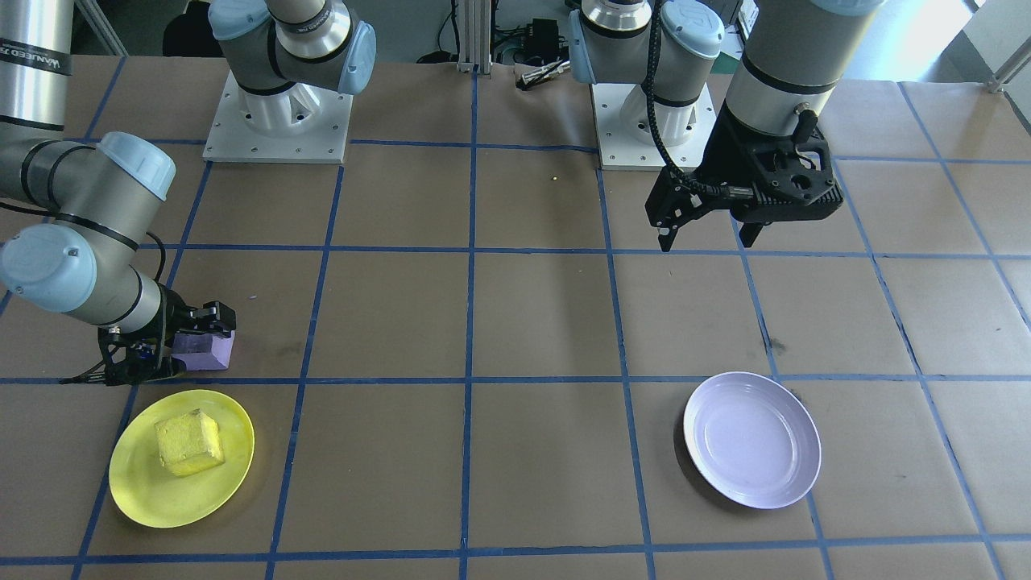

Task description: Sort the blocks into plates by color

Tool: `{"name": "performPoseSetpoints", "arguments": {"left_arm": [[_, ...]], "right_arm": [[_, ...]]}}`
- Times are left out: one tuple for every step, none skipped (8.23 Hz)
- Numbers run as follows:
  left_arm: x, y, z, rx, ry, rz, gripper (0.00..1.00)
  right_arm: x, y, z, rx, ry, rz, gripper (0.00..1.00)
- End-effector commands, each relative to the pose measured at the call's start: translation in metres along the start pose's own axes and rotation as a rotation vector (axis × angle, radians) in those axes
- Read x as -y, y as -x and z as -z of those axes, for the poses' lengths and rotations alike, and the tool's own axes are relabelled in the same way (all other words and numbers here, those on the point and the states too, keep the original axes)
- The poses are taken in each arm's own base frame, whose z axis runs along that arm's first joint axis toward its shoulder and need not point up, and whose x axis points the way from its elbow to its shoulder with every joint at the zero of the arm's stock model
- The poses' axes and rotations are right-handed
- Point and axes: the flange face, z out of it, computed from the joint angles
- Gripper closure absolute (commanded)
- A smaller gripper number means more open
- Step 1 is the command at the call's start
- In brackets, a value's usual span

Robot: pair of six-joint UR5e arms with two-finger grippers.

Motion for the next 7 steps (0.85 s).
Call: {"name": "performPoseSetpoints", "arguments": {"left_arm": [[0.0,0.0,0.0,-0.001,0.0,0.0,0.0],[0.0,0.0,0.0,-0.001,-0.002,0.0,0.0],[0.0,0.0,0.001,-0.001,-0.005,0.0,0.0],[0.001,0.001,0.0,-0.001,-0.003,0.002,0.0],[0.0,0.0,0.0,-0.003,-0.003,-0.001,0.0],[0.001,-0.001,0.002,-0.011,-0.012,-0.001,0.0],[0.002,-0.001,0.004,-0.011,-0.024,-0.001,0.0]], "right_arm": [[-0.005,0.005,0.019,-0.001,-0.031,-0.022,1.0],[-0.008,0.028,0.035,0.029,-0.063,-0.085,1.0],[-0.011,0.065,0.048,0.067,-0.068,-0.094,0.99],[-0.012,0.112,0.055,0.067,-0.073,-0.153,0.97],[-0.011,0.173,0.06,0.089,-0.09,-0.19,0.97],[-0.009,0.229,0.074,0.091,-0.115,-0.206,0.97],[-0.008,0.287,0.083,0.095,-0.131,-0.231,0.96]]}}
